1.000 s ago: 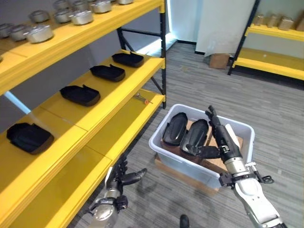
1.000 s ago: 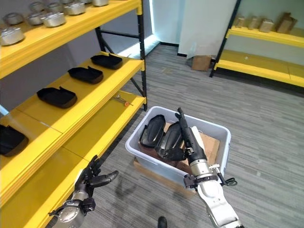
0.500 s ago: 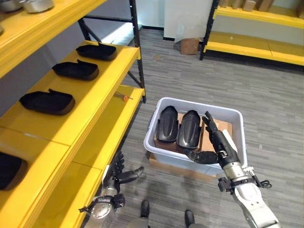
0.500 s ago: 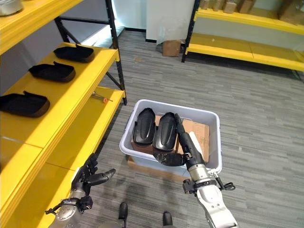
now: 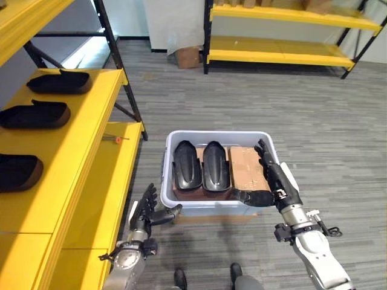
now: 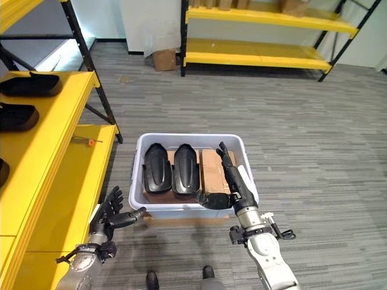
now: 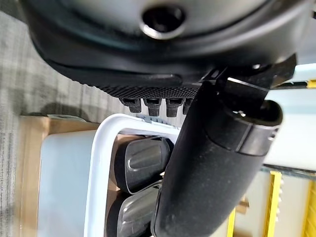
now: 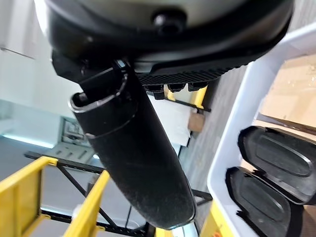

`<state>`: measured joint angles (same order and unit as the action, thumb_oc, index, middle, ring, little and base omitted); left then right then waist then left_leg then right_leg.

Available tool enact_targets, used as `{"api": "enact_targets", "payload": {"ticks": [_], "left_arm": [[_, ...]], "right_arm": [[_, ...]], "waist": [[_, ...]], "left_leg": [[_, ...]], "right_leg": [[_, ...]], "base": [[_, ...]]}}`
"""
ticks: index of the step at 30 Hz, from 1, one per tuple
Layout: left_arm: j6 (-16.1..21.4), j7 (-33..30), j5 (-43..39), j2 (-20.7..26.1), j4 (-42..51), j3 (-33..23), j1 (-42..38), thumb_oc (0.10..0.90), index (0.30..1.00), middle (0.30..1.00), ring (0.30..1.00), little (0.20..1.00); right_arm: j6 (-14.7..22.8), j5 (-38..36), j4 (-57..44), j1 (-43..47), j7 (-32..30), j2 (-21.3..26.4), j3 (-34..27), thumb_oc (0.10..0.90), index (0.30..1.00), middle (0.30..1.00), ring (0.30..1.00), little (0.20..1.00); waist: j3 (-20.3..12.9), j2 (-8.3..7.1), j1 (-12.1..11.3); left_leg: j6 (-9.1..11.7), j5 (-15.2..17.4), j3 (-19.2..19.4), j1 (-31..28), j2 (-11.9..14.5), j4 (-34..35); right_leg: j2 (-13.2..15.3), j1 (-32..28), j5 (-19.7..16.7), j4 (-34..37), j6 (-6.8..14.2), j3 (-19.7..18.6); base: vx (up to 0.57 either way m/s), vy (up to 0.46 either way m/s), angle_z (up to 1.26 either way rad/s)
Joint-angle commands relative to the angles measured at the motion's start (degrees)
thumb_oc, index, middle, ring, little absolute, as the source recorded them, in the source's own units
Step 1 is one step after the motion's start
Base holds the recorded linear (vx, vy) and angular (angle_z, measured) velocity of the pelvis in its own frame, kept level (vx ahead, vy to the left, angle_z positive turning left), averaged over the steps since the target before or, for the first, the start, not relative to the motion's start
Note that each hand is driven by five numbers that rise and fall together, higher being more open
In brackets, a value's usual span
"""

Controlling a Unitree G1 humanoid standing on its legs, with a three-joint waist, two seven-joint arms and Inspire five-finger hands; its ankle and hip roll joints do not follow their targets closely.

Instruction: Move parts from the plastic box to the shelf.

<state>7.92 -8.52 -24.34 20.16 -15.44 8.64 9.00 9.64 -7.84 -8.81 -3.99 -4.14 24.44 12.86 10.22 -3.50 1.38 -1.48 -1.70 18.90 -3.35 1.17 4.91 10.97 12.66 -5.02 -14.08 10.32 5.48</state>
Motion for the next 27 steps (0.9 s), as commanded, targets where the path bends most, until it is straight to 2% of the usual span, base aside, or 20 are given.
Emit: {"api": "enact_targets", "payload": {"ticks": [1,2,4,5,7,9,12,15,17,18,19,21,22,24,25,26,27], "left_arm": [[4.9,1.03,0.49,1.55,4.54,-2.17,-0.97,0.9,1.0,1.0,1.0,1.0],[4.89,1.05,0.48,1.54,4.55,-2.19,-0.95,0.9,1.0,1.0,1.0,1.0],[4.75,1.92,0.83,1.06,4.81,-2.55,-0.15,0.9,1.0,1.0,1.0,1.0],[4.75,1.92,0.84,1.05,4.83,-2.55,-0.1,0.9,1.0,1.0,1.0,1.0],[4.72,2.68,1.71,0.24,4.58,-1.7,-0.36,0.9,1.0,1.0,1.0,1.0],[4.8,2.66,1.34,0.13,4.74,-1.55,-0.56,0.9,1.0,1.0,1.0,1.0],[4.88,2.75,-0.15,-0.51,4.7,-1.11,-0.46,0.9,1.0,1.0,1.0,1.0],[4.78,2.94,-0.82,-0.56,4.73,-0.9,-0.65,0.9,1.0,1.0,1.0,1.0],[4.84,3.05,-1.24,-0.44,5.07,-0.64,-0.85,0.9,1.0,1.0,1.0,1.0],[5.11,2.67,-1.74,-0.46,5.09,-0.39,-1.28,0.9,1.0,1.0,1.0,1.0],[5.11,2.67,-1.73,-0.44,5.08,-0.4,-1.37,0.9,1.0,1.0,1.0,1.0],[5.57,2.45,-2.14,-0.05,5.72,-0.2,-1.78,0.9,1.0,1.0,1.0,1.0],[5.31,2.62,-2.36,0.67,6.46,-0.49,-1.81,0.9,1.0,1.0,1.0,1.0],[4.87,3.09,-2.77,1.49,7.81,-0.99,-0.95,0.9,1.0,1.0,1.0,1.0],[4.87,2.75,-2.39,1.76,8.04,-1.09,-0.36,0.9,1.0,1.0,1.0,1.0],[4.86,2.75,-2.38,1.76,8.05,-1.09,-0.35,0.9,1.0,1.0,1.0,1.0],[4.83,2.45,-2.1,1.94,8.05,-1.3,-0.1,0.9,1.0,1.0,1.0,1.0]], "right_arm": [[4.49,1.07,-3.18,4.89,-0.62,0.11,-0.93,0.9,1.0,1.0,1.0,1.0],[4.49,1.08,-3.17,4.9,-0.63,0.11,-0.91,0.9,1.0,1.0,1.0,1.0],[4.4,1.59,-3.69,4.4,-0.57,0.4,-1.2,0.9,1.0,1.0,1.0,1.0],[4.38,1.6,-3.74,4.35,-0.56,0.41,-1.2,0.9,1.0,1.0,1.0,1.0],[4.52,1.37,-3.77,2.59,0.0,0.89,-2.0,0.9,1.0,1.0,1.0,1.0],[4.52,1.11,-3.8,2.73,-0.1,1.03,-2.14,0.9,1.0,1.0,1.0,1.0],[4.76,1.54,-4.63,1.64,-0.29,2.79,-3.32,0.9,1.0,1.0,1.0,1.0],[4.84,1.21,-4.35,1.32,-0.58,3.49,-4.13,0.9,1.0,1.0,1.0,1.0],[5.04,0.86,-4.31,1.29,-0.89,4.14,-4.41,0.9,1.0,1.0,1.0,1.0],[5.25,0.46,-4.44,1.51,-1.1,5.24,-4.75,0.9,1.0,1.0,1.0,1.0],[5.26,0.45,-4.42,1.58,-1.1,5.21,-4.78,0.9,1.0,1.0,1.0,1.0],[5.65,-0.05,-4.69,2.69,-1.1,6.29,-4.73,0.9,1.0,1.0,1.0,1.0],[5.62,0.4,-4.36,3.73,-1.63,6.87,-4.77,0.9,1.0,1.0,1.0,1.0],[5.56,0.72,-4.36,3.37,-2.39,7.09,-5.59,0.9,1.0,1.0,1.0,1.0],[5.51,1.07,-4.18,3.51,-2.9,6.95,-5.57,0.9,1.0,1.0,1.0,1.0],[5.52,1.08,-4.18,3.51,-2.9,6.96,-5.57,0.9,1.0,1.0,1.0,1.0],[5.44,1.42,-4.13,3.85,-3.41,7.07,-5.66,0.9,1.0,1.0,1.0,1.0]], "waist": [[-0.52,0.29,-0.65],[-0.53,0.39,-0.55],[-0.22,-0.02,0.11],[-0.21,0.01,0.2],[-1.37,-0.52,0.22],[-1.75,-0.58,0.31],[-2.79,-0.37,0.45],[-2.44,-0.26,0.6],[-1.41,-0.66,0.75],[1.08,-0.84,0.11],[0.97,-0.93,0.32],[3.23,-1.44,-0.97],[3.55,-1.89,-1.12],[2.65,-2.31,-0.95],[2.58,-2.2,-1.72],[2.65,-2.21,-1.83],[2.94,-1.89,-2.33]], "left_leg": [[0.45,1.91,-6.5,-0.7,-0.8,0.09],[0.47,1.95,-6.59,-0.7,-0.69,0.09],[1.12,2.81,-6.44,-1.78,-0.35,0.09],[1.12,2.81,-6.54,-1.81,-0.33,0.09],[1.85,3.82,-7.47,-2.03,-0.22,0.09],[2.12,3.5,-7.96,-1.57,0.03,0.09],[3.26,3.24,-8.66,-2.16,2.17,0.09],[4.08,3.08,-8.7,-1.63,3.57,-1.63],[5.09,4.88,-9.15,1.93,4.62,-9.03],[7.0,3.62,-11.01,7.64,5.19,-19.82],[6.94,3.5,-11.2,8.15,5.04,-20.11],[8.43,1.35,-16.05,12.8,2.97,-26.76],[8.0,0.12,-17.17,14.49,4.69,-23.96],[8.11,-0.93,-15.32,12.64,11.28,-14.9],[8.54,-4.16,-16.24,11.98,14.17,-8.95],[8.57,-4.34,-16.08,11.65,14.2,-8.57],[8.84,-6.85,-18.39,12.44,16.23,-5.78]], "right_leg": [[3.56,-0.07,-9.61,6.84,2.52,5.2],[3.46,-0.29,-9.78,7.17,2.52,5.37],[3.67,0.94,-11.04,10.56,2.74,8.76],[3.68,0.85,-11.01,10.57,2.75,8.87],[2.35,-2.63,-8.58,13.91,1.59,10.03],[1.98,-2.89,-8.44,14.34,1.26,10.2],[0.95,-4.58,-6.5,14.26,0.36,11.74],[0.62,-5.15,-5.16,13.89,-0.31,12.86],[0.54,-5.58,-3.63,13.36,-1.55,13.36],[0.17,-6.48,-2.32,13.03,-3.06,13.5],[0.33,-6.25,-2.44,13.06,-3.09,13.67],[0.36,-5.92,-2.24,12.46,-3.84,13.6],[0.4,-5.46,-2.11,12.58,-3.74,13.94],[1.04,-5.65,-1.68,13.08,-2.52,14.17],[1.37,-5.63,-1.0,12.75,-1.91,13.43],[1.35,-5.68,-0.96,12.72,-1.93,13.33],[1.97,-5.47,-0.44,12.14,-1.31,12.19]], "base": [[0.06,-0.051,-0.49],[0.11,-0.066,-0.4],[0.16,-0.054,-0.26],[0.17,-0.066,-0.04],[0.19,-0.128,0.2],[0.13,-0.119,0.53],[0.19,-0.144,0.41],[0.09,-0.114,0.13],[0.04,-0.166,0.07],[-0.01,-0.164,0.26],[-0.06,-0.143,0.46],[-0.07,-0.061,0.45],[0.04,0.005,0.18],[0.15,0.151,0.03],[0.12,0.157,0.08],[0.12,0.203,0.12],[0.14,0.346,0.0]]}}
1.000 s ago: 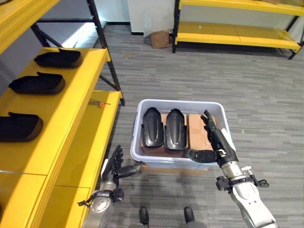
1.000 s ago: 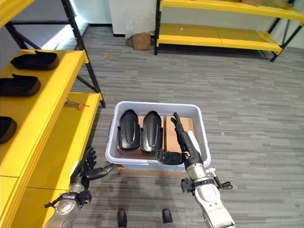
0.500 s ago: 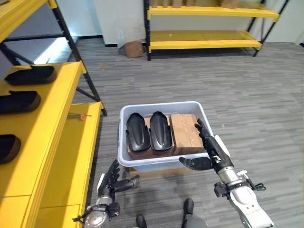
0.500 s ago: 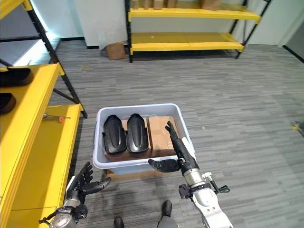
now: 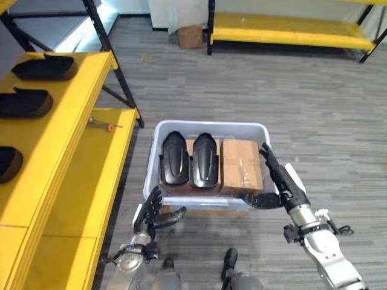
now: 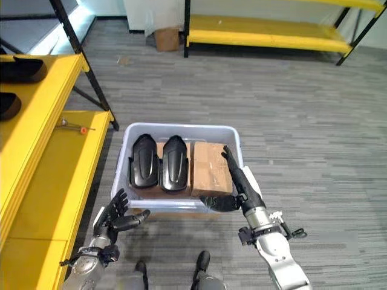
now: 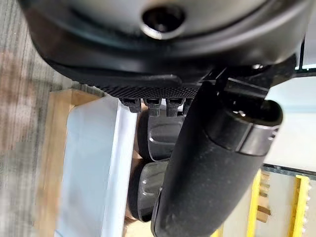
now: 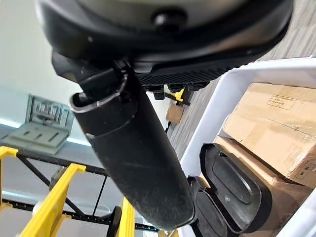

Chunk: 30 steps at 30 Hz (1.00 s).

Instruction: Move parts from the plastic box to the shelf.

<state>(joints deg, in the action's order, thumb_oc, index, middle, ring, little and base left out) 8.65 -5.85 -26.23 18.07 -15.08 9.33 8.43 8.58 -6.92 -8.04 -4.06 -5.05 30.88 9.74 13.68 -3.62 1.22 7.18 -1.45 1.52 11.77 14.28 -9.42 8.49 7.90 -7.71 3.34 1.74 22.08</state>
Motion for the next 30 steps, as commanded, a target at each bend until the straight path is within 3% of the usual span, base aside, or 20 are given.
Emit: {"api": "enact_targets", "payload": {"ticks": [1,2,6,8,9,13,21,30], "left_arm": [[4.17,-0.2,-0.13,3.85,7.49,-2.25,0.9,0.9,1.0,1.0,1.0,1.0],[4.08,0.4,-0.29,3.62,7.34,-2.22,1.23,0.9,1.0,1.0,1.0,1.0],[3.95,1.33,-0.3,4.15,7.23,-1.65,0.49,0.9,1.0,1.0,1.0,1.0],[4.05,1.79,0.27,5.15,7.41,-1.22,0.14,0.9,1.0,1.0,1.0,1.0],[4.0,1.61,0.4,6.13,7.72,-1.08,-0.55,0.9,1.0,1.0,1.0,1.0],[4.0,0.88,0.85,7.42,9.08,-1.48,-1.25,0.9,1.0,1.0,1.0,1.0],[3.97,0.17,1.43,7.99,11.16,-1.37,-2.17,0.9,1.0,1.0,1.0,1.0],[4.27,-1.08,0.42,8.2,12.4,0.2,-4.1,0.9,1.0,1.0,1.0,1.0]], "right_arm": [[6.5,1.26,-4.91,4.26,-2.91,1.37,-2.9,0.9,1.0,1.0,1.0,1.0],[6.39,1.81,-5.02,3.86,-2.81,1.56,-3.34,0.9,1.0,1.0,1.0,1.0],[5.5,4.2,-5.26,4.79,-3.1,1.4,-3.78,0.9,1.0,1.0,1.0,1.0],[5.24,5.28,-5.36,5.57,-3.61,0.96,-4.15,0.9,1.0,1.0,1.0,1.0],[4.53,7.3,-4.6,7.28,-4.33,1.0,-3.48,0.9,1.0,1.0,1.0,1.0],[3.38,9.85,-3.61,9.04,-5.42,1.22,-3.67,0.9,1.0,1.0,1.0,1.0],[1.48,17.64,-1.43,15.59,-8.61,4.09,-3.04,0.9,1.0,1.0,1.0,1.0],[-1.95,28.86,4.42,27.86,-12.33,7.66,2.43,0.9,1.0,1.0,1.0,1.0]], "waist": [[-0.38,-0.25,-1.8],[-0.66,0.72,-1.21],[-0.7,1.01,-1.48],[-0.32,0.28,-1.68],[0.47,-0.78,-2.26],[1.81,-2.34,-3.04],[4.43,-3.73,-4.47],[8.45,-2.4,-6.59]], "left_leg": [[1.88,-10.87,-0.02,-3.33,5.79,13.0],[2.33,-10.23,2.34,-4.48,5.78,14.24],[2.32,-8.39,5.29,-5.51,3.28,12.76],[1.67,-6.58,6.34,-5.4,1.42,11.02],[0.6,-4.81,7.41,-5.16,-0.49,9.82],[-0.39,-3.85,8.04,-4.23,-2.51,9.43],[-0.47,-4.18,7.15,-1.83,-3.66,9.48],[-0.28,-5.0,5.83,0.07,-2.9,9.43]], "right_leg": [[5.78,-0.6,3.03,-6.79,8.19,-5.36],[6.55,-0.56,3.08,-7.46,8.89,-5.37],[9.13,0.28,1.14,-8.17,9.8,-6.62],[10.87,-0.04,-0.29,-7.65,10.51,-6.94],[12.38,0.27,-1.82,-6.91,11.26,-7.5],[14.31,0.64,-3.52,-6.02,12.06,-7.31],[15.69,2.05,-4.85,-5.85,12.74,-6.18],[15.51,4.11,-4.68,-7.57,12.64,-5.37]], "base": [[0.18,0.501,-0.11],[0.13,0.381,-0.17],[0.07,0.264,-0.27],[0.07,0.274,-0.04],[0.03,0.197,0.23],[0.0,0.137,-0.05],[-0.01,0.024,0.02],[-0.02,-0.023,0.05]]}}
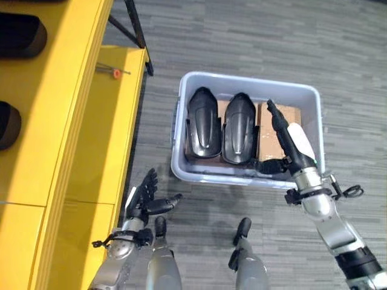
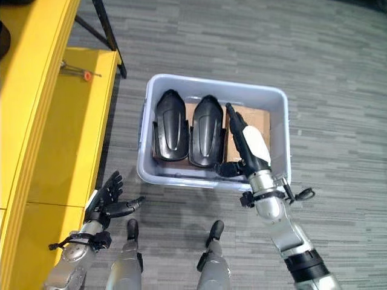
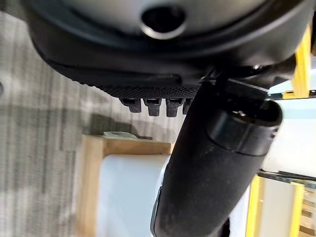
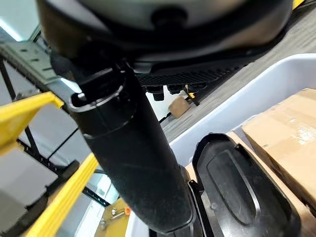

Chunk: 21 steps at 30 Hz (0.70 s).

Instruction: Move parts from the plastic box to the shelf.

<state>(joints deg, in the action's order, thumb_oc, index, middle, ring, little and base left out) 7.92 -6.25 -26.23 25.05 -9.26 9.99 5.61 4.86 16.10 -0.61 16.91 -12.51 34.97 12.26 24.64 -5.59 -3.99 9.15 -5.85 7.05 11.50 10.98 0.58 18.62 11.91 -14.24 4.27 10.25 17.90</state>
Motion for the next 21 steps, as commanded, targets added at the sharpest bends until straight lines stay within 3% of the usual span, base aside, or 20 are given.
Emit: {"api": "enact_targets", "payload": {"ticks": [1,10,21], "left_arm": [[5.01,-0.69,0.43,1.17,6.54,-0.51,-1.34,0.9,1.0,1.0,1.0,1.0],[5.65,-1.1,0.33,1.34,6.54,0.85,-3.35,0.9,1.0,1.0,1.0,1.0],[5.83,-2.18,0.17,0.88,6.82,1.21,-4.93,0.9,1.0,1.0,1.0,1.0]], "right_arm": [[1.81,5.88,-2.83,7.11,-4.96,3.58,0.05,0.9,1.0,1.0,1.0,1.0],[0.16,9.67,5.64,12.89,-3.36,5.92,6.33,0.9,1.0,1.0,1.0,1.0],[-1.37,12.26,7.97,14.5,-4.82,5.59,6.52,0.9,1.0,1.0,1.0,1.0]], "waist": [[-2.45,-0.4,-1.32],[0.84,1.3,-2.12],[2.24,2.12,-2.11]], "left_leg": [[-2.24,-0.59,0.29,0.38,0.43,-0.62],[-1.93,-1.35,-0.99,3.22,0.58,-1.39],[-2.04,-1.71,-1.39,4.68,0.36,-0.88]], "right_leg": [[5.37,0.15,1.88,-8.58,4.11,-1.2],[5.42,2.33,1.88,-9.84,3.91,-0.41],[5.65,4.18,1.75,-10.71,3.88,-0.18]], "base": [[0.0,0.0,0.0],[-0.01,-0.014,0.04],[0.0,-0.004,0.01]]}}
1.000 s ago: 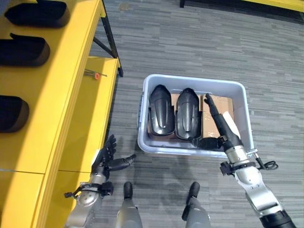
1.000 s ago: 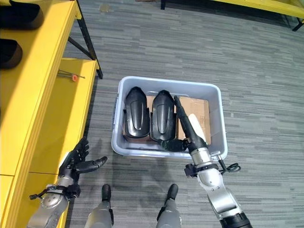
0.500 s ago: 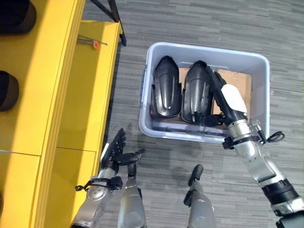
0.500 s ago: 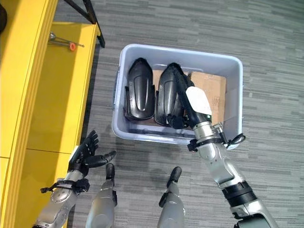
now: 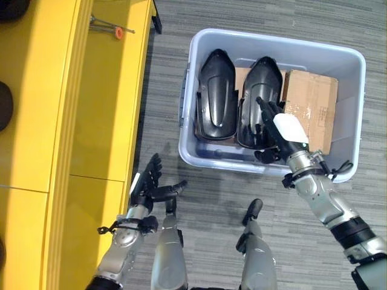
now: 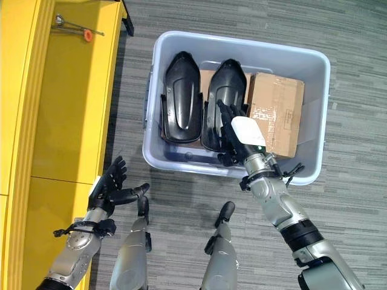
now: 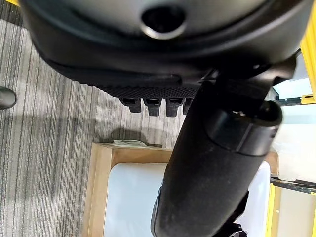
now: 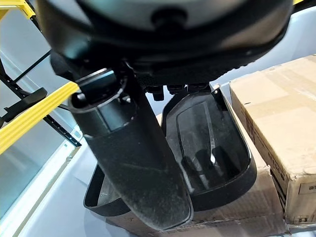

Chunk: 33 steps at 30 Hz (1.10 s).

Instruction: Move parts from the plastic box to the shelf.

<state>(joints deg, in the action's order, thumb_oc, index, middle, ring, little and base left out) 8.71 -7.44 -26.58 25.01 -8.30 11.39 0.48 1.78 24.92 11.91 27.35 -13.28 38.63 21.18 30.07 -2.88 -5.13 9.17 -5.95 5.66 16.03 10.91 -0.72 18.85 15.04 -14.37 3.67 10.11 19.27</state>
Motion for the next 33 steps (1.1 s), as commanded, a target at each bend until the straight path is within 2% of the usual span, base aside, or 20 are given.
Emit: {"api": "enact_targets", "payload": {"ticks": [1,11,33], "left_arm": [[5.03,-0.98,0.52,0.92,5.87,-0.2,0.2,0.9,1.0,1.0,1.0,1.0],[5.35,-1.32,0.59,1.09,6.33,0.04,-0.46,0.9,1.0,1.0,1.0,1.0],[6.3,-3.43,0.22,0.94,7.12,0.75,-2.65,0.9,1.0,1.0,1.0,1.0]], "right_arm": [[1.71,3.47,-4.52,4.1,-4.07,1.92,-2.38,0.9,1.0,1.0,1.0,1.0],[0.88,6.35,-1.78,6.75,-5.5,2.81,-1.26,0.9,1.0,1.0,1.0,1.0],[-0.75,5.13,6.3,9.22,-8.42,-2.02,0.61,0.9,1.0,1.0,1.0,1.0]], "waist": [[-3.21,-0.59,-0.95],[-2.22,-0.09,-1.25],[-0.28,1.22,-1.06]], "left_leg": [[-2.07,-1.61,0.0,0.18,0.43,0.42],[-1.99,-2.01,-0.54,1.21,0.27,0.47],[-2.11,-2.5,-1.2,4.29,0.06,0.27]], "right_leg": [[5.42,1.07,1.88,-10.12,4.02,-1.56],[5.44,1.92,1.83,-10.52,4.0,-1.35],[5.59,5.36,2.32,-11.92,3.7,-1.59]], "base": [[0.0,0.0,0.0],[0.0,-0.002,0.01],[0.0,0.0,0.0]]}}
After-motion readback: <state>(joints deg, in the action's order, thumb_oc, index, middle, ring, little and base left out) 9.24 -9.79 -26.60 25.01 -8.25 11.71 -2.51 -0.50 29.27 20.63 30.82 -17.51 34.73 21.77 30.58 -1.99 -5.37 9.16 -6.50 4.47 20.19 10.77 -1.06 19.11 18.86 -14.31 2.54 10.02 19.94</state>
